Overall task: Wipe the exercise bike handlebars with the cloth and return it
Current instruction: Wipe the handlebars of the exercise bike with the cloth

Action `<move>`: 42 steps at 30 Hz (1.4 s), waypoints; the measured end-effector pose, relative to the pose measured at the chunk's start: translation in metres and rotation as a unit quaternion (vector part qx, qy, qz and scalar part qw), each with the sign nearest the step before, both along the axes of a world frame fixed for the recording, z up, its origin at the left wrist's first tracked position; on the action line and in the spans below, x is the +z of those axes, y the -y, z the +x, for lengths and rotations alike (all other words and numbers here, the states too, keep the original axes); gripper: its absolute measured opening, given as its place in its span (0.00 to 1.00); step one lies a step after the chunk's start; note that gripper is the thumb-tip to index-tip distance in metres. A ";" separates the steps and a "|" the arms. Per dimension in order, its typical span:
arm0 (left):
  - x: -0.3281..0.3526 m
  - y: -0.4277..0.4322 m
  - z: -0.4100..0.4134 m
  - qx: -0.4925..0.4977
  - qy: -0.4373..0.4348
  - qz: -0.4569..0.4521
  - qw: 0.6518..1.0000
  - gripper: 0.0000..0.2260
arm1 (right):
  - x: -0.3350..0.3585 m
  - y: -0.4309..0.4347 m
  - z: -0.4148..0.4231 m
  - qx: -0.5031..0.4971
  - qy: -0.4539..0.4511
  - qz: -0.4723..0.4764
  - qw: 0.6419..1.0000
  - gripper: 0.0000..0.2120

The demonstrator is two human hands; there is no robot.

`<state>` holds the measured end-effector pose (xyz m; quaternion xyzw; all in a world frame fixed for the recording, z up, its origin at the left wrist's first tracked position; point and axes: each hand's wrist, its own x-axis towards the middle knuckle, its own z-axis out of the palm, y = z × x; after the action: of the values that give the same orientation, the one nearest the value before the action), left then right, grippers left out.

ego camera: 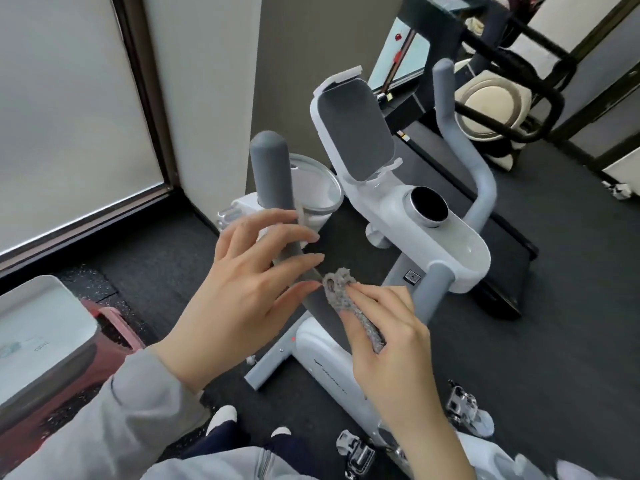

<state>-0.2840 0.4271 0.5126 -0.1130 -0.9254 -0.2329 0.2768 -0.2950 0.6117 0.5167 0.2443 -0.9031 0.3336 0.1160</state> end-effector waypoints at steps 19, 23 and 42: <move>-0.012 -0.051 0.003 0.067 0.087 0.004 0.994 0.18 | -0.009 -0.118 -0.099 0.083 -0.021 0.105 0.991 0.11; -0.012 -0.058 0.008 0.079 0.093 0.021 0.992 0.19 | -0.005 -0.118 -0.130 0.090 -0.027 0.150 0.984 0.11; -0.014 -0.031 0.007 0.039 0.076 -0.055 0.995 0.23 | 0.019 -0.052 -0.081 0.133 0.223 0.319 0.911 0.10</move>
<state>-0.2768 0.4580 0.4983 -0.0743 -0.9589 -0.1784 0.2079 -0.3758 0.6639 0.5356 0.3053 -0.9231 0.0855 -0.2177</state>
